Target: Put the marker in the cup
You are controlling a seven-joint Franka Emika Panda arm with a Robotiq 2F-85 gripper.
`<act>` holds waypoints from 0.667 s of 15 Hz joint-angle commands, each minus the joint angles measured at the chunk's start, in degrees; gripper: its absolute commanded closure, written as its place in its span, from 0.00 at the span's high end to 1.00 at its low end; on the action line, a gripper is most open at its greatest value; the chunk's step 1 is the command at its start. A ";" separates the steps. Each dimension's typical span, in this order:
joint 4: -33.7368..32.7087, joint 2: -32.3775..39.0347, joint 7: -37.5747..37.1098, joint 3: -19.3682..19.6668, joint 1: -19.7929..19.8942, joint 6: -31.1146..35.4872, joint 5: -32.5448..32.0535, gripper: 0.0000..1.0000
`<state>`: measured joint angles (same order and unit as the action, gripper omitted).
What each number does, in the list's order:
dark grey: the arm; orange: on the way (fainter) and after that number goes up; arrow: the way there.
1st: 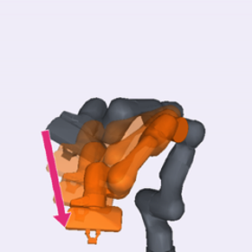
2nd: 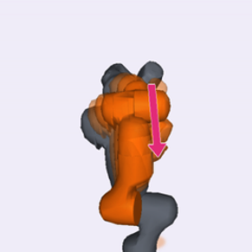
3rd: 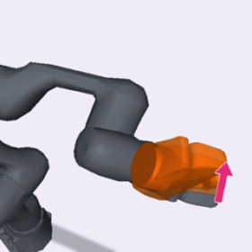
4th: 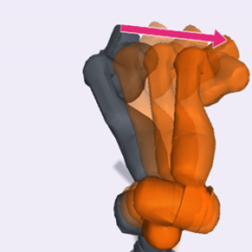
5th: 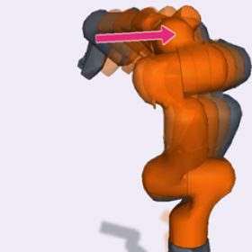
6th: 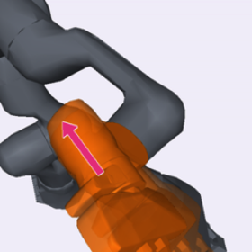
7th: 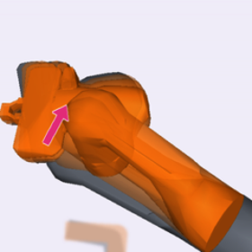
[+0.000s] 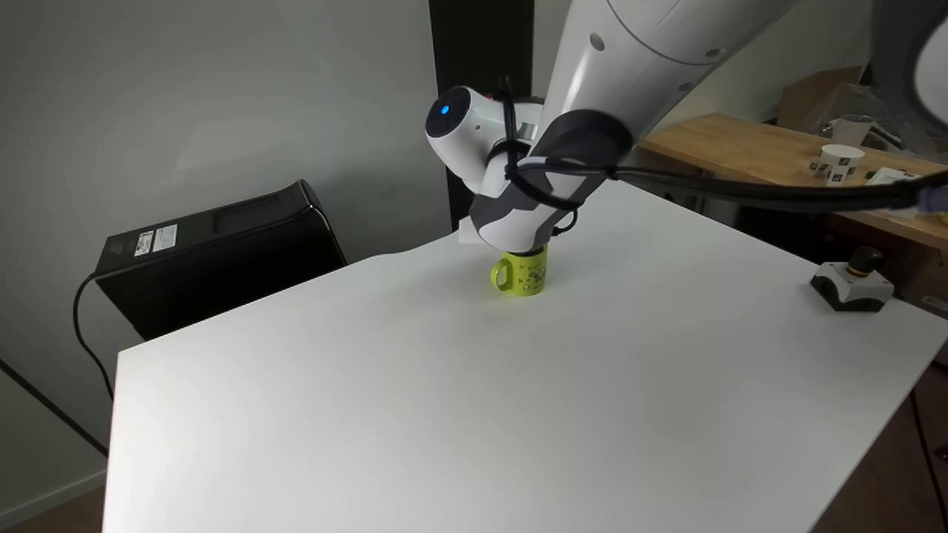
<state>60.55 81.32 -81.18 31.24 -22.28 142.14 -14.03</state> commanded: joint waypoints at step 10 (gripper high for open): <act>4.01 -3.14 -0.43 -1.24 -3.15 -0.56 0.32 1.00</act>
<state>60.51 81.46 -81.10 31.20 -22.27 141.52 -14.01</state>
